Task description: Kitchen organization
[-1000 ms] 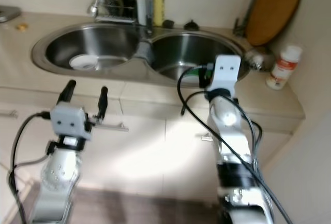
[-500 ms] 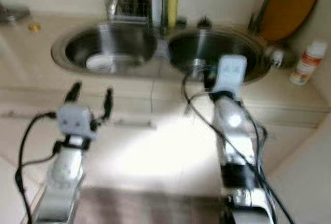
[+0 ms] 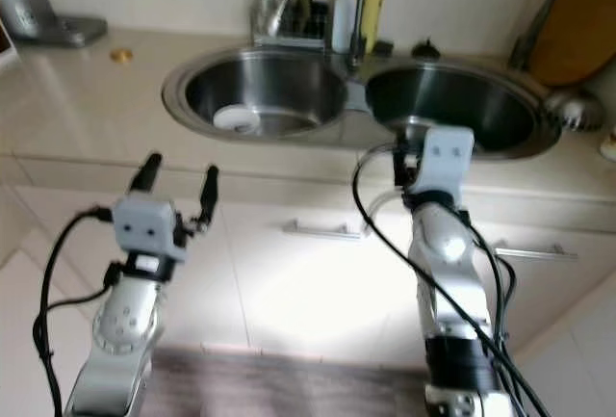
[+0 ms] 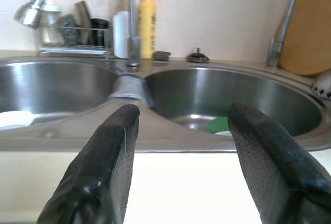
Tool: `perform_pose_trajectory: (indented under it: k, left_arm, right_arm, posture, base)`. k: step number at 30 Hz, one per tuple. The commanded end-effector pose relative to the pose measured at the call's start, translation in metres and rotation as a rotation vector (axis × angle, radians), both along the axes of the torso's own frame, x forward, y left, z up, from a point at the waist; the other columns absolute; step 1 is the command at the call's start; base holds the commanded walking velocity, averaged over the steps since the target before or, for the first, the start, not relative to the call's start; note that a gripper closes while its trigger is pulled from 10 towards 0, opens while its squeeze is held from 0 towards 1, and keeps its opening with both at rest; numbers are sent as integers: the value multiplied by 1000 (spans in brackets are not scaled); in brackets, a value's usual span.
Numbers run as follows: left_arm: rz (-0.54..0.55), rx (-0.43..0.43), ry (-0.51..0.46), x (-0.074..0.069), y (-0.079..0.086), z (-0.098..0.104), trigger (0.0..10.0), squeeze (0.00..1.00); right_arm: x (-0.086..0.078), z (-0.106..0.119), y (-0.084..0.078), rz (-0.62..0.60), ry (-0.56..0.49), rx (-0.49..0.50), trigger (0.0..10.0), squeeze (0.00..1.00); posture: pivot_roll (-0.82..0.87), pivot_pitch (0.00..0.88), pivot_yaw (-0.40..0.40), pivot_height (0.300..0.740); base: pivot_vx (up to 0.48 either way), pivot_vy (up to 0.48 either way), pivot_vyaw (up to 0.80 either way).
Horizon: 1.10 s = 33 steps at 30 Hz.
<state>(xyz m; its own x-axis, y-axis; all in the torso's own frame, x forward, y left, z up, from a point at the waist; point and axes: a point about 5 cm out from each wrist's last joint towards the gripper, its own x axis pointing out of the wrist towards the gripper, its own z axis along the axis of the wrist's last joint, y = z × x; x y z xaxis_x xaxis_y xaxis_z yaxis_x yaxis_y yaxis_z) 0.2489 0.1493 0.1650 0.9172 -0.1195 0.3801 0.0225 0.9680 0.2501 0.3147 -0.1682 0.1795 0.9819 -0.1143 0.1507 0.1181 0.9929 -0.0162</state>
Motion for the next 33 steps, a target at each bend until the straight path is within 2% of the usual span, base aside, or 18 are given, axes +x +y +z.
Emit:
perform_pose_trajectory:
  k: [1, 4, 5, 10, 12, 18, 24, 30, 33]
  left_arm:
    - [13, 14, 11, 0, 4, -1, 10000, 0]
    - [13, 14, 13, 0, 4, -2, 10000, 0]
    - [14, 18, 14, 0, 4, -2, 10000, 0]
    - [14, 23, 20, -1, 5, -3, 10000, 0]
    - [6, 29, 27, -1, 3, -5, 10000, 0]
    - [-8, 39, 35, -1, 1, -7, 10000, 0]
    - [-10, 37, 55, -1, 2, -11, 10000, 0]
    - [-15, 36, 95, -2, 1, -20, 10000, 0]
    - [-15, 28, 133, -3, 1, -27, 10000, 0]
  right_arm:
    - [-5, 9, 10, 29, -49, -47, 10000, 0]
    - [-14, 7, 9, 18, -55, -97, 10000, 0]
    - [-26, 3, 6, 6, -57, -133, 10000, 0]
    - [-47, -4, -1, 7, -27, -180, 10000, 0]
    - [-61, -17, -5, 29, 25, -243, 10000, 0]
    - [-82, -36, -2, 63, 96, -296, 10000, 0]
    - [-83, -37, -4, 40, 92, -268, 10000, 0]
    - [-82, -47, -6, 30, 120, -275, 10000, 0]
    - [-83, -53, -7, 39, 140, -310, 10000, 0]
  posture:
    - [121, 0, -76, 740]
    - [121, 0, -81, 740]
    - [117, 0, -87, 740]
    - [108, 0, -90, 740]
    - [100, 0, -88, 740]
    - [92, 0, -84, 740]
    - [90, 0, -76, 740]
    - [94, 0, -79, 740]
    - [95, 0, -80, 740]
  base:
    - [0, 480, 0]
    - [0, 480, 0]
    - [0, 480, 0]
    - [0, 399, 0]
    - [0, 0, 0]
    - [0, 0, 0]
    - [0, 0, 0]
    - [0, 0, 0]
    - [0, 0, 0]
